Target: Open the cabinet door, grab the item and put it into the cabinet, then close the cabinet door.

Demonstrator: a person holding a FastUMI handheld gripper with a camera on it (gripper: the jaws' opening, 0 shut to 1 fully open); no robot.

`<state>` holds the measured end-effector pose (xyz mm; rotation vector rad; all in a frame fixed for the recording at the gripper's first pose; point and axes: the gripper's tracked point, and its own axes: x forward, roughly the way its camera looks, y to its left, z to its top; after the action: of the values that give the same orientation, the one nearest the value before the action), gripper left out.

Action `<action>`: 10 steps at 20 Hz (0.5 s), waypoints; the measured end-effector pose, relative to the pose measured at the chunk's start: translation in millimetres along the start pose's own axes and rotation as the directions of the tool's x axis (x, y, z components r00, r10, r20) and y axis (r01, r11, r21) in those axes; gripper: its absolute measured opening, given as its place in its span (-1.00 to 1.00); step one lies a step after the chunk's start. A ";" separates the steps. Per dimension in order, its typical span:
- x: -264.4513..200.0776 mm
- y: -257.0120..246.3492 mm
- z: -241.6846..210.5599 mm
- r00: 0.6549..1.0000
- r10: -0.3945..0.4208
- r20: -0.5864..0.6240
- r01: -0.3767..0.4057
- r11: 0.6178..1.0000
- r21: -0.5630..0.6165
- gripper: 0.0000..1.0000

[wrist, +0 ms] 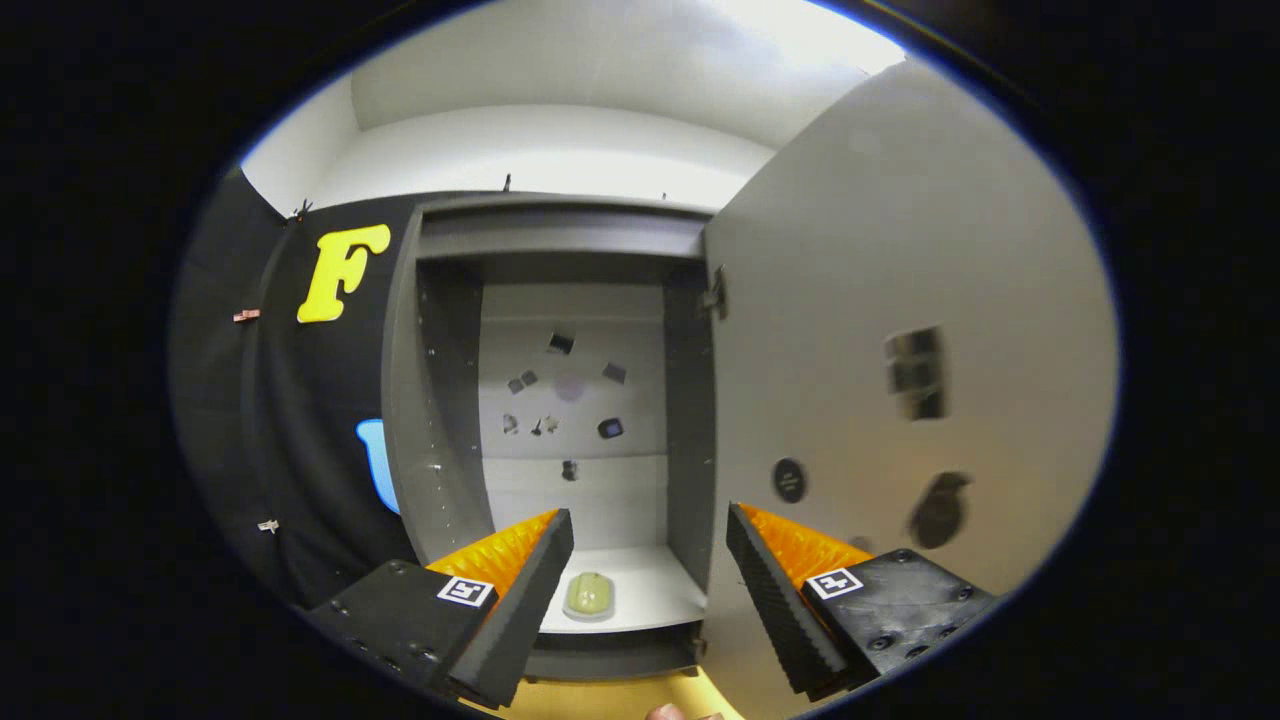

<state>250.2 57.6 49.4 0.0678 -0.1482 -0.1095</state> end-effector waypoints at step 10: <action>-138.8 -100.3 68.9 0.986 -0.089 0.139 0.109 0.984 -0.143 0.95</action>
<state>92.9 -30.2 89.9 -0.0827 -0.2682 -0.2244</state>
